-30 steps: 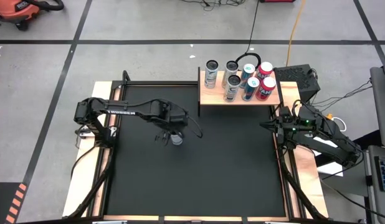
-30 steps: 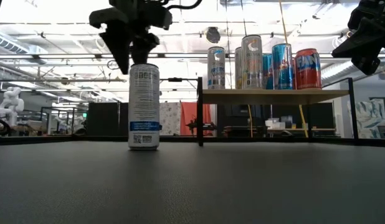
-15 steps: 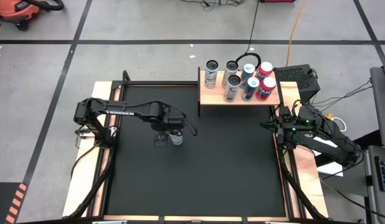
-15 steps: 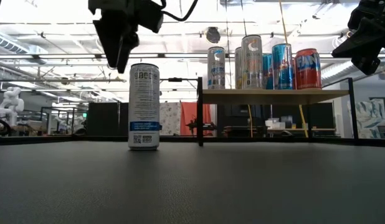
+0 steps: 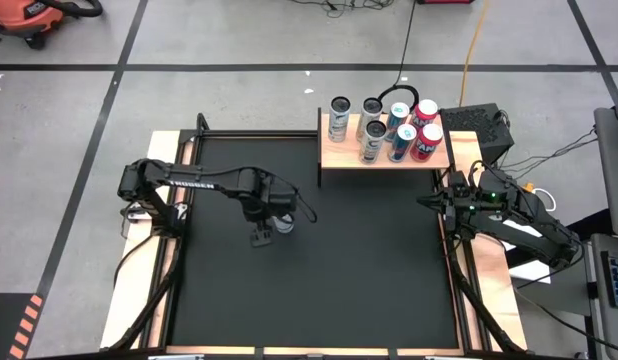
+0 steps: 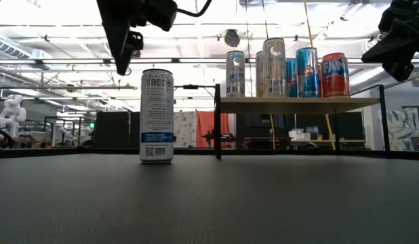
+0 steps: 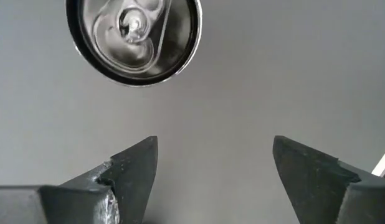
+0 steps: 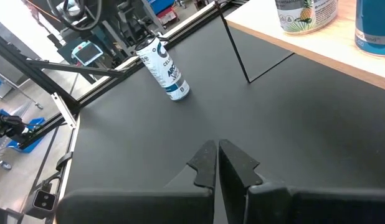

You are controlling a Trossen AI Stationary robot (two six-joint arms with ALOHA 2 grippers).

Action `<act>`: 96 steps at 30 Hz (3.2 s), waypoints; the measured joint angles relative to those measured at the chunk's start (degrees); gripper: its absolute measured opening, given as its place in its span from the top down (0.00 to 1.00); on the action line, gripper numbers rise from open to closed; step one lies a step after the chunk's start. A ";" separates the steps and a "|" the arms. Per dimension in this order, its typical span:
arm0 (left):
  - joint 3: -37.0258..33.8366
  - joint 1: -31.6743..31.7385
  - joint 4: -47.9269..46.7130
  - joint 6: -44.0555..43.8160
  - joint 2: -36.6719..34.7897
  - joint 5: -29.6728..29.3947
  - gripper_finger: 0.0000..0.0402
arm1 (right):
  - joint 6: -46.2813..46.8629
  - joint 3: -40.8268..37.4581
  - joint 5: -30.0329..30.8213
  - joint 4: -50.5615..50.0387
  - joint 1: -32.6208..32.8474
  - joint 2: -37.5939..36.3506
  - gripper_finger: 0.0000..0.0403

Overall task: Place canned beverage on shelf
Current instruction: Put the white blue soda can on the shelf aligned with the white blue soda can

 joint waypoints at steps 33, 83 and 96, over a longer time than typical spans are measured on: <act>-0.11 -4.37 24.70 -8.49 0.68 -12.12 0.26 | 0.01 0.00 -0.02 -0.02 0.01 0.00 1.00; -0.07 -2.43 14.89 -8.49 2.03 -14.28 0.26 | 0.01 0.00 -0.04 -0.04 0.01 0.00 1.00; -0.09 -2.45 15.51 -8.47 2.03 -15.15 0.26 | -0.01 0.00 -0.04 -0.02 0.00 0.00 1.00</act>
